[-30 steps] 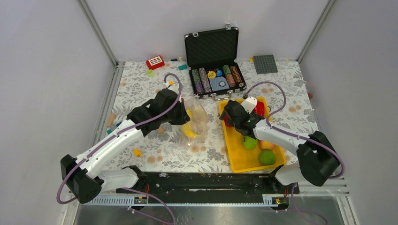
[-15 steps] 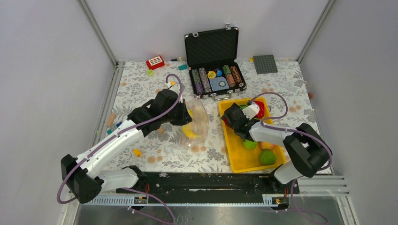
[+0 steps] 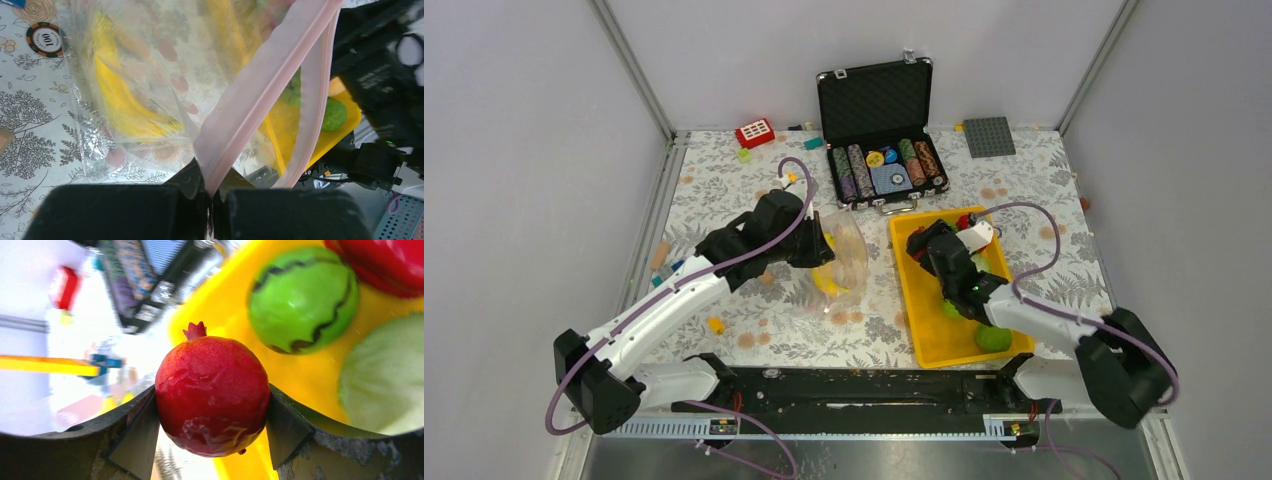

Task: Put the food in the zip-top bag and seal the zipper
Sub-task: Pick up the fake fruit from the bin, then place the fake fruit in the zipper food storage bag.

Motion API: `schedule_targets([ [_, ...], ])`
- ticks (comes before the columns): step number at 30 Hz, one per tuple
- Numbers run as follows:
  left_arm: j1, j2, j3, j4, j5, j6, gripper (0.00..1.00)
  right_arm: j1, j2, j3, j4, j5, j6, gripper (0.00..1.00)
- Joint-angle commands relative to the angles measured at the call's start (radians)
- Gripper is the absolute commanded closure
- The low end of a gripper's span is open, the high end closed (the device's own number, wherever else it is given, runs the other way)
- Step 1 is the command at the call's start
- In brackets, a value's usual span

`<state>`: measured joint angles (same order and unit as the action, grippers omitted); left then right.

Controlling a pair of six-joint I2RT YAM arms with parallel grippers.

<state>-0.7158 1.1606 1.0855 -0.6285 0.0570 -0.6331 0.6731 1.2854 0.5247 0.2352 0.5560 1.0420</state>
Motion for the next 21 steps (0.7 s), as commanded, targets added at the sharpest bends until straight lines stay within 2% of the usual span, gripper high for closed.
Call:
schedule_targets([
  [1, 0.002, -0.002, -0.011, 0.056, 0.028, -0.004, 1.00, -0.006, -0.183, -0.013, 0.128, -0.065, -0.213, 0.51],
  [5, 0.002, 0.002, -0.012, 0.064, 0.032, -0.005, 1.00, -0.005, -0.281, -0.033, 0.288, -0.368, -0.417, 0.52],
  [8, 0.001, 0.003, -0.012, 0.064, 0.036, -0.005, 1.00, -0.004, -0.303, -0.015, 0.415, -0.667, -0.464, 0.52],
  [11, 0.002, -0.004, -0.015, 0.064, 0.033, -0.006, 1.00, -0.005, -0.297, 0.020, 0.485, -0.867, -0.468, 0.53],
  [15, 0.001, -0.008, -0.022, 0.064, 0.026, -0.010, 1.00, -0.001, -0.293, 0.050, 0.552, -1.019, -0.453, 0.54],
  [21, 0.002, 0.007, -0.019, 0.064, 0.032, -0.014, 1.00, 0.048, -0.277, 0.112, 0.564, -1.140, -0.471, 0.53],
])
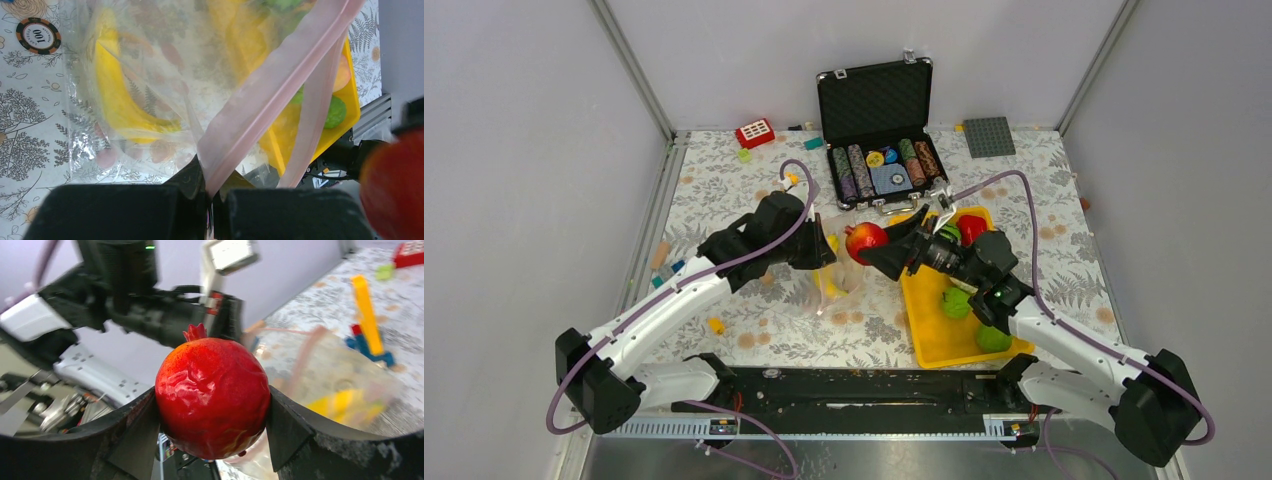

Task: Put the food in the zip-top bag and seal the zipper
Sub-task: Place the fake fruit in the zipper food storage bag.

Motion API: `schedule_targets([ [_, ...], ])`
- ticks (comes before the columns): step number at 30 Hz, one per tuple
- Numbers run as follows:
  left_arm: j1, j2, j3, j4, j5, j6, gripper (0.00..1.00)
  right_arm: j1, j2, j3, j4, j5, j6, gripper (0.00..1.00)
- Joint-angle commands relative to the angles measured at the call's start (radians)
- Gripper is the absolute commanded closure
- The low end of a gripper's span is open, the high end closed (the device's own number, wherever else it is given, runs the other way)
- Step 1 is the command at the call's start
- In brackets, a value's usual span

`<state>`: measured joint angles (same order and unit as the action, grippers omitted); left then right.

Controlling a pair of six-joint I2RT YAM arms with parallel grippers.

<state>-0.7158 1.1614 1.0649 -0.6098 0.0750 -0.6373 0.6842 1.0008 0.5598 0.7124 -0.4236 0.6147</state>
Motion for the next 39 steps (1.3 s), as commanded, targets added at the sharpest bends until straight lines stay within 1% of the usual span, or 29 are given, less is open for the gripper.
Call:
schedule_targets([
  [1, 0.001, 0.008, 0.002, 0.045, 0.014, -0.010, 1.00, 0.053, 0.015, 0.091, 0.062, -0.156, -0.059, 0.53],
  [4, 0.001, 0.005, 0.001, 0.045, 0.015, -0.013, 1.00, 0.094, 0.042, 0.134, -0.044, -0.099, -0.126, 0.50],
  [7, 0.001, -0.003, -0.003, 0.045, 0.013, -0.013, 1.00, 0.113, 0.074, 0.166, -0.157, 0.014, -0.171, 0.49],
  [10, 0.002, -0.013, -0.003, 0.039, -0.003, -0.012, 1.00, 0.123, 0.125, 0.210, -0.285, 0.141, -0.178, 0.48],
  [16, 0.002, -0.028, 0.001, 0.019, -0.031, -0.004, 1.00, 0.163, 0.173, 0.275, -0.479, 0.392, -0.224, 0.38],
  [18, 0.001, -0.031, 0.002, 0.017, -0.035, -0.004, 1.00, 0.172, 0.178, 0.289, -0.523, 0.458, -0.241, 0.30],
  [20, 0.002, -0.032, 0.002, 0.016, -0.034, -0.002, 1.00, 0.181, 0.184, 0.301, -0.549, 0.490, -0.254, 0.18],
  [22, 0.001, -0.031, 0.001, 0.016, -0.037, -0.002, 1.00, 0.187, 0.190, 0.312, -0.568, 0.487, -0.271, 0.08],
  [24, 0.002, -0.027, 0.001, 0.015, -0.042, -0.003, 1.00, 0.189, 0.190, 0.318, -0.577, 0.462, -0.273, 0.01],
  [28, 0.002, -0.022, 0.002, 0.016, -0.044, -0.003, 1.00, 0.189, 0.161, 0.311, -0.562, 0.402, -0.276, 0.00],
  [34, 0.005, -0.007, 0.007, 0.017, -0.045, 0.002, 1.00, 0.189, 0.076, 0.282, -0.557, 0.374, -0.275, 0.00],
  [36, 0.007, -0.003, 0.009, 0.023, -0.042, 0.003, 1.00, 0.189, 0.046, 0.274, -0.581, 0.406, -0.263, 0.00],
  [38, 0.008, 0.001, 0.011, 0.027, -0.035, 0.005, 1.00, 0.187, 0.005, 0.269, -0.630, 0.494, -0.243, 0.00],
  [39, 0.009, 0.002, 0.012, 0.028, -0.033, 0.006, 1.00, 0.187, -0.011, 0.270, -0.669, 0.577, -0.224, 0.00],
])
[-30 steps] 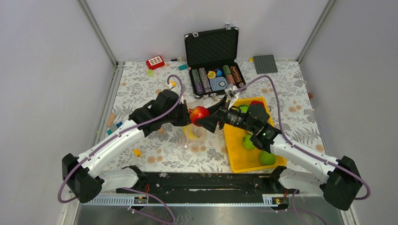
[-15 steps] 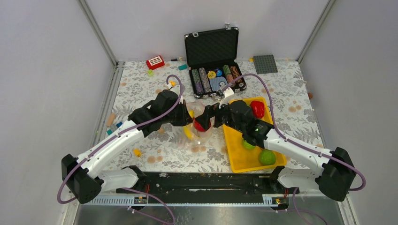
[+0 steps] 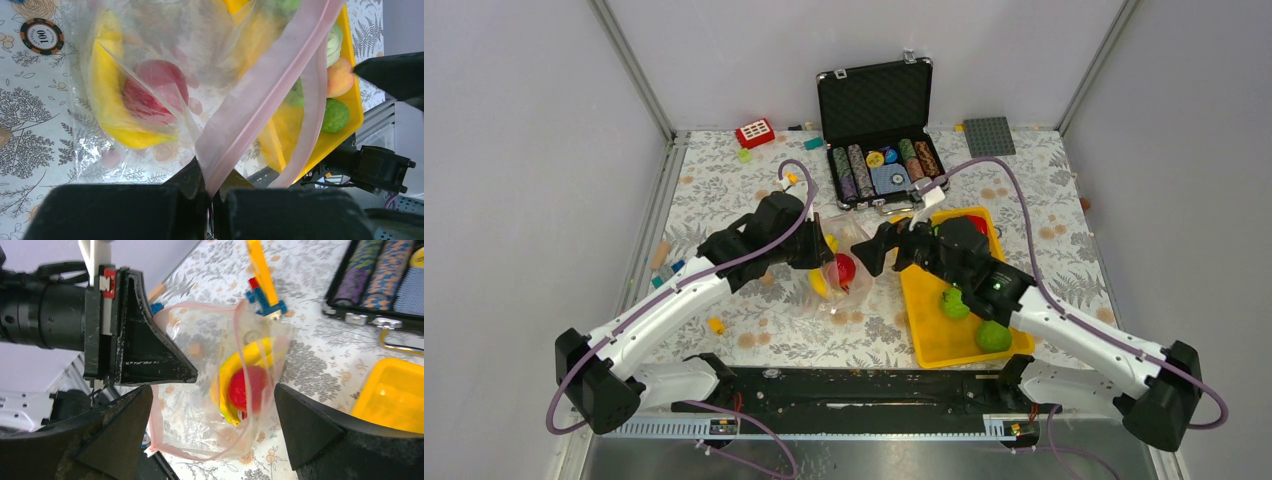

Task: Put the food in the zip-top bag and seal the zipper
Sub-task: Place the fake fruit in the zipper food storage bag.

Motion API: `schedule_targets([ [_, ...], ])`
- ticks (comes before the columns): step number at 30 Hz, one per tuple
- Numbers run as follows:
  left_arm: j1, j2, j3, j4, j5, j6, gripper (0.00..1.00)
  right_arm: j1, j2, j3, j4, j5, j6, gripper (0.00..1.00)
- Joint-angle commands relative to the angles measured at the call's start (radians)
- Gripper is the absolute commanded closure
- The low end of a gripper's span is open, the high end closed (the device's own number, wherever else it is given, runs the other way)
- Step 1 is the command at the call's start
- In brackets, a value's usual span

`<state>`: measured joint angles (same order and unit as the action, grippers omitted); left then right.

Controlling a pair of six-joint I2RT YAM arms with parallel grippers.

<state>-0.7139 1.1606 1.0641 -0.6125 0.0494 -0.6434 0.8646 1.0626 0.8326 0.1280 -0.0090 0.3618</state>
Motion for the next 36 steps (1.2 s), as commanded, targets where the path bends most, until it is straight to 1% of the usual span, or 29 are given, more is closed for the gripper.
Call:
schedule_targets([
  [1, 0.008, 0.005, 0.013, 0.033, -0.005, 0.014, 1.00, 0.007, -0.086, 0.001, -0.133, 0.229, 0.047, 0.01],
  [4, 0.012, 0.013, 0.017, 0.034, -0.001, 0.019, 1.00, 0.005, -0.095, 0.036, -0.335, 0.412, 0.125, 0.00],
  [7, 0.016, 0.020, 0.022, 0.036, 0.006, 0.026, 1.00, -0.013, -0.076, 0.060, -0.538, 0.523, 0.245, 0.00],
  [9, 0.016, 0.023, 0.025, 0.036, 0.011, 0.029, 1.00, -0.051, -0.062, 0.052, -0.641, 0.525, 0.312, 0.00],
  [11, 0.017, 0.024, 0.024, 0.037, 0.014, 0.031, 1.00, -0.083, -0.051, 0.031, -0.735, 0.501, 0.331, 0.00],
  [16, 0.018, 0.031, 0.022, 0.037, 0.018, 0.033, 1.00, -0.086, -0.039, -0.019, -0.900, 0.550, 0.418, 0.00],
  [22, 0.019, 0.037, 0.025, 0.037, 0.027, 0.034, 1.00, -0.097, 0.008, -0.093, -0.894, 0.547, 0.488, 0.00],
  [25, 0.021, 0.035, 0.020, 0.037, 0.025, 0.033, 1.00, -0.105, 0.050, -0.112, -0.839, 0.539, 0.479, 0.00],
  [31, 0.021, 0.029, 0.014, 0.037, 0.028, 0.028, 1.00, -0.143, 0.130, -0.150, -0.741, 0.544, 0.512, 0.00],
  [36, 0.022, 0.019, 0.010, 0.037, 0.027, 0.028, 1.00, -0.160, 0.177, -0.181, -0.686, 0.544, 0.525, 0.00],
])
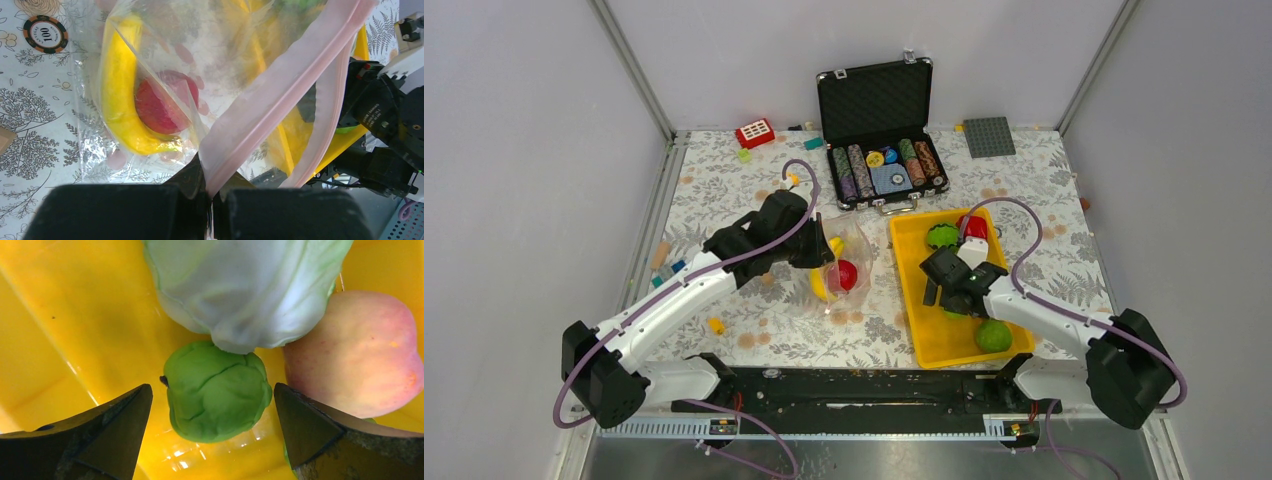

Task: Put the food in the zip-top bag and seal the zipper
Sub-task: Pick up the fake fruit from the bin.

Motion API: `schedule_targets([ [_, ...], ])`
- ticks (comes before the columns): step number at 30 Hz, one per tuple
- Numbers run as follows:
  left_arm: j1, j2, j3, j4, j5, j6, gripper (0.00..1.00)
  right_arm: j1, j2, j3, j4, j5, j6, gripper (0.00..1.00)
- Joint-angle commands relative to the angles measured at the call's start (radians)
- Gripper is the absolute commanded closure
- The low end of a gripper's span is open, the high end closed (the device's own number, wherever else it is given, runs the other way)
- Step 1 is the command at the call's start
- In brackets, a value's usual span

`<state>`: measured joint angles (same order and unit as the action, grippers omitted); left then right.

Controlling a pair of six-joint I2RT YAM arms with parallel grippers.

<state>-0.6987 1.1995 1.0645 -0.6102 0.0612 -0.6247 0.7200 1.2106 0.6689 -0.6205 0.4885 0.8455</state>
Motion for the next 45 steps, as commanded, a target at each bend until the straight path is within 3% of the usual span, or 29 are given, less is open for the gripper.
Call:
schedule_targets([
  [1, 0.006, -0.019, 0.009, 0.034, 0.015, 0.008, 1.00, -0.016, 0.034, -0.022, 0.071, 0.048, 0.042, 0.00],
  [6, 0.005, -0.017, 0.006, 0.036, 0.018, 0.006, 1.00, -0.018, 0.030, -0.045, 0.099, 0.061, 0.056, 0.03],
  [9, 0.005, -0.018, 0.007, 0.036, 0.022, 0.006, 1.00, -0.018, 0.010, -0.049, 0.103, 0.067, 0.057, 0.16],
  [13, 0.005, -0.021, 0.005, 0.035, 0.021, 0.005, 1.00, -0.018, -0.059, -0.065, 0.103, 0.081, 0.062, 0.45],
  [20, 0.007, -0.017, 0.006, 0.038, 0.026, 0.003, 1.00, -0.019, -0.234, -0.052, 0.093, 0.023, -0.021, 0.59],
  [26, 0.006, -0.008, 0.007, 0.040, 0.031, 0.001, 1.00, -0.018, -0.413, -0.053, 0.312, -0.186, -0.231, 0.61],
  [31, 0.006, 0.000, 0.008, 0.041, 0.032, 0.005, 1.00, -0.019, -0.434, 0.011, 0.454, -0.362, -0.327, 0.61],
  [39, 0.005, -0.004, 0.010, 0.050, 0.025, 0.001, 1.00, -0.018, -0.352, 0.051, 0.782, -0.766, -0.342, 0.61],
  [45, 0.005, -0.005, 0.013, 0.053, 0.028, 0.006, 1.00, -0.016, -0.295, 0.032, 1.044, -0.945, -0.274, 0.61],
])
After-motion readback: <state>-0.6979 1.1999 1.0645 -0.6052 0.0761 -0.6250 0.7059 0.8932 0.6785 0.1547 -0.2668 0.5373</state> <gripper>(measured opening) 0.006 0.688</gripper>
